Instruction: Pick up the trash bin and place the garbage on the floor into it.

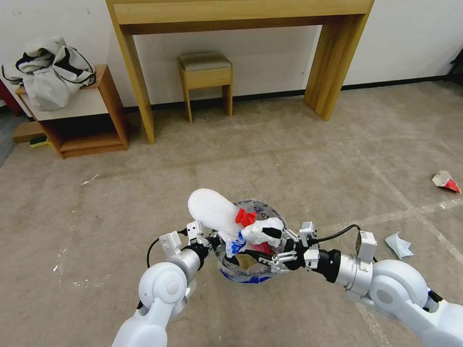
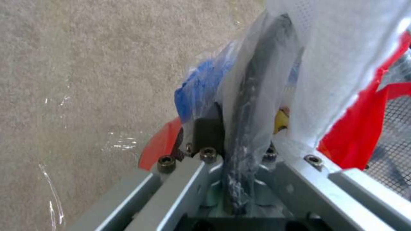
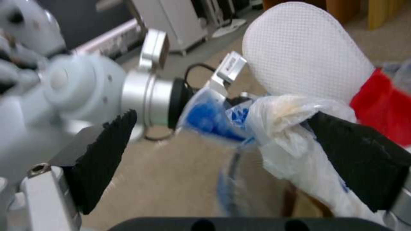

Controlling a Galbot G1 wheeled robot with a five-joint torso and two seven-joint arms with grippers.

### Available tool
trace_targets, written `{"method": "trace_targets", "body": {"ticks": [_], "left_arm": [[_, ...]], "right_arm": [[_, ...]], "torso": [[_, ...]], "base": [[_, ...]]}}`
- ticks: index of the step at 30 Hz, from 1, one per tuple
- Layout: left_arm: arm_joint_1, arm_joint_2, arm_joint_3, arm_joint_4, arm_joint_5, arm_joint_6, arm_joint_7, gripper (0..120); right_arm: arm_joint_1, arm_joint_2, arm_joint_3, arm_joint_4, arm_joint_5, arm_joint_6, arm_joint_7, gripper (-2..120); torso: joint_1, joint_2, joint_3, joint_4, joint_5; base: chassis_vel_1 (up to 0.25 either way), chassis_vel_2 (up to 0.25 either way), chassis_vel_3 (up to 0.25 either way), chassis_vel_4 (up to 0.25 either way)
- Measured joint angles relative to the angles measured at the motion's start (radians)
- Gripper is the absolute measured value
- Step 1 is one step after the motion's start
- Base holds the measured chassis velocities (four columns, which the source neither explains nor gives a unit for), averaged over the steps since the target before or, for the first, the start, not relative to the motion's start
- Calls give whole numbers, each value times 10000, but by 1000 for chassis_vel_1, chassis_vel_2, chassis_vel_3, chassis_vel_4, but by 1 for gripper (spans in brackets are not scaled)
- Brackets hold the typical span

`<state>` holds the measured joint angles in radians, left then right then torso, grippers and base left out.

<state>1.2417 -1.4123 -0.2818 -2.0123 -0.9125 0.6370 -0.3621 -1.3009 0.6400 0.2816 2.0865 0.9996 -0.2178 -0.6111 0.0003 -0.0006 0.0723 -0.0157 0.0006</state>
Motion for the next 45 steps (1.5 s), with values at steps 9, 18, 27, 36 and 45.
{"method": "trace_targets", "body": {"ticks": [9,18,27,36,45], "left_arm": [[35,-21,-3,-15,28,-2,0,1],[110,20,8,-53,50,-3,2,1],[157,157,-24,-79,114,-16,57,1],[-15,488,-105,-51,51,-29,100,1],[-331,784,-240,-31,-48,-72,156,1]], "right_arm": [[-84,-6,50,135,448,-136,877,100],[-20,161,62,164,449,43,1093,100],[205,291,523,94,691,560,1485,100],[196,685,1401,-893,282,1285,2271,100],[114,1131,2314,-1893,-223,1652,2832,100]], "torso": [[0,0,-1,-1,-3],[0,0,0,-1,-3],[-1,0,0,-1,-3],[-1,0,0,-2,-2],[0,0,0,-2,-3]], "base": [[0,0,0,0],[0,0,0,0],[0,0,0,0],[0,0,0,0],[0,0,0,0]]}}
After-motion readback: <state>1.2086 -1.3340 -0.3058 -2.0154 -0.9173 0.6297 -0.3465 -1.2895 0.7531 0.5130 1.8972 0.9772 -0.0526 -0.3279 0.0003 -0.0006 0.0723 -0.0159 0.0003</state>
